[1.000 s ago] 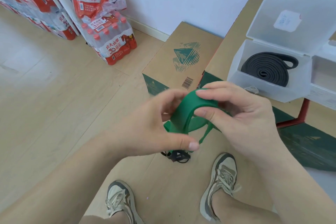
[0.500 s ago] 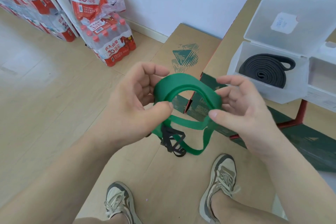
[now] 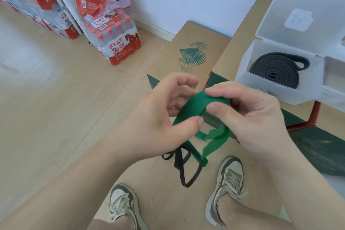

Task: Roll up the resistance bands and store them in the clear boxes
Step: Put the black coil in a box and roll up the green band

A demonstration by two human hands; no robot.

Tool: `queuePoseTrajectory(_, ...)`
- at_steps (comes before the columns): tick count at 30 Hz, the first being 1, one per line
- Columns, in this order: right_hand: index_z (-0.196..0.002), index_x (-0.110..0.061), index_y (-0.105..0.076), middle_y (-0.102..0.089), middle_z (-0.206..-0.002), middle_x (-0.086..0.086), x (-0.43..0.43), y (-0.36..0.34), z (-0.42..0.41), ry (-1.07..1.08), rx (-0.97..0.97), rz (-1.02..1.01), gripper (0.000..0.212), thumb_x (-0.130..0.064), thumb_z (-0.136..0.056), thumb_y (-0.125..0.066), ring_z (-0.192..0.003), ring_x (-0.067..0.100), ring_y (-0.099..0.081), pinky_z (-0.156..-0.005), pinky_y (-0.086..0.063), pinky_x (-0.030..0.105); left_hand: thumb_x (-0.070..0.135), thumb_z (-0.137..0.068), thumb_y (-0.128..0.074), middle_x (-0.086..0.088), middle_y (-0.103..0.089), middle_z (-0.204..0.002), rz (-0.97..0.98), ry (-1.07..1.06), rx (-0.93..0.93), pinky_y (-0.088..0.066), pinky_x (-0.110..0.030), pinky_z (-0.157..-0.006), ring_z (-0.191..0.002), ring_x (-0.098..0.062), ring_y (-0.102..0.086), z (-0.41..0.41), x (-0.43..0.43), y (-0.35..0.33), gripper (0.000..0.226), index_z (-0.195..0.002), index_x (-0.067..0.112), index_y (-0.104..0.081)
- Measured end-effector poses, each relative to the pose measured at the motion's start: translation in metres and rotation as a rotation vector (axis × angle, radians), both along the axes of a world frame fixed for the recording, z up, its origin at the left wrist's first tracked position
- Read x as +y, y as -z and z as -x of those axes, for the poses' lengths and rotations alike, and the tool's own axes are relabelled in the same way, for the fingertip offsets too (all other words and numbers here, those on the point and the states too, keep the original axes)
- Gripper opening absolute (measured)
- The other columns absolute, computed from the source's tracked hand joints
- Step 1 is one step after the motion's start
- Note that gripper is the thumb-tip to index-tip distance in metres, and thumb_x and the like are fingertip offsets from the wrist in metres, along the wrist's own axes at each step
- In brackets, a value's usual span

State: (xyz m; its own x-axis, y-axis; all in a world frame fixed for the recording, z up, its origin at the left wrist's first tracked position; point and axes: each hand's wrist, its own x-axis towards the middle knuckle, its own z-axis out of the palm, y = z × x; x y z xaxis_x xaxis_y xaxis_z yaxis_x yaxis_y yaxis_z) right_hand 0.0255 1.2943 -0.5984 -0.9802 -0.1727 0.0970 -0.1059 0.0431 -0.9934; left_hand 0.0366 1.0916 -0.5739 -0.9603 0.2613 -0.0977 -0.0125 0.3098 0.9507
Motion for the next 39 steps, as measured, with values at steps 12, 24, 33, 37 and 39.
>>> queuePoseTrajectory(12,-0.107,-0.025,-0.067,-0.075,-0.101,0.001,0.028,0.001,0.008,0.155,-0.125,-0.020,0.017,-0.024,-0.091,-0.074,-0.100,0.039,-0.067,-0.090,-0.056,0.049,0.008,-0.083,-0.078,0.011,-0.072,-0.096,0.135,-0.064,-0.006,-0.059,-0.032,-0.092,-0.095,-0.009,-0.070,0.011,-0.007,0.017,0.037,-0.110,0.029,-0.064)
queuePoseTrajectory(24,-0.135,-0.026,-0.065,-0.070,-0.133,-0.002,0.013,0.010,0.004,-0.240,-0.049,-0.204,0.059,-0.016,-0.080,-0.085,-0.132,0.023,-0.061,-0.114,-0.045,0.052,0.000,-0.086,-0.078,0.005,-0.078,-0.102,-0.058,-0.068,0.113,-0.062,-0.029,-0.085,-0.095,-0.015,-0.077,-0.003,0.010,0.000,0.033,-0.109,0.021,-0.066)
queuePoseTrajectory(33,-0.106,-0.020,-0.078,-0.078,-0.101,0.004,0.005,0.002,0.001,0.015,0.004,-0.017,0.026,-0.016,-0.081,-0.080,-0.095,0.020,-0.073,-0.090,-0.060,0.039,0.033,-0.085,-0.082,0.006,-0.072,-0.116,-0.088,0.038,-0.151,-0.061,-0.036,-0.088,-0.101,-0.016,-0.074,0.008,-0.001,0.014,0.051,-0.129,0.026,-0.056)
queuePoseTrajectory(37,-0.098,-0.022,-0.078,-0.079,-0.094,-0.002,0.001,-0.003,0.000,0.092,-0.035,0.064,0.023,-0.017,-0.076,-0.080,-0.086,0.010,-0.073,-0.080,-0.059,0.025,0.020,-0.087,-0.082,0.006,-0.075,-0.113,0.035,0.169,-0.182,-0.053,-0.040,-0.104,-0.109,-0.011,-0.070,0.003,0.005,0.026,0.040,-0.117,0.026,-0.056)
queuePoseTrajectory(39,-0.100,-0.020,-0.077,-0.079,-0.092,-0.004,0.003,-0.003,0.001,0.113,-0.062,0.084,0.023,-0.018,-0.077,-0.078,-0.087,0.010,-0.072,-0.078,-0.058,0.024,0.018,-0.089,-0.080,0.008,-0.075,-0.108,0.042,0.128,-0.135,-0.053,-0.040,-0.101,-0.105,-0.008,-0.070,0.004,0.006,0.025,0.030,-0.109,0.021,-0.058)
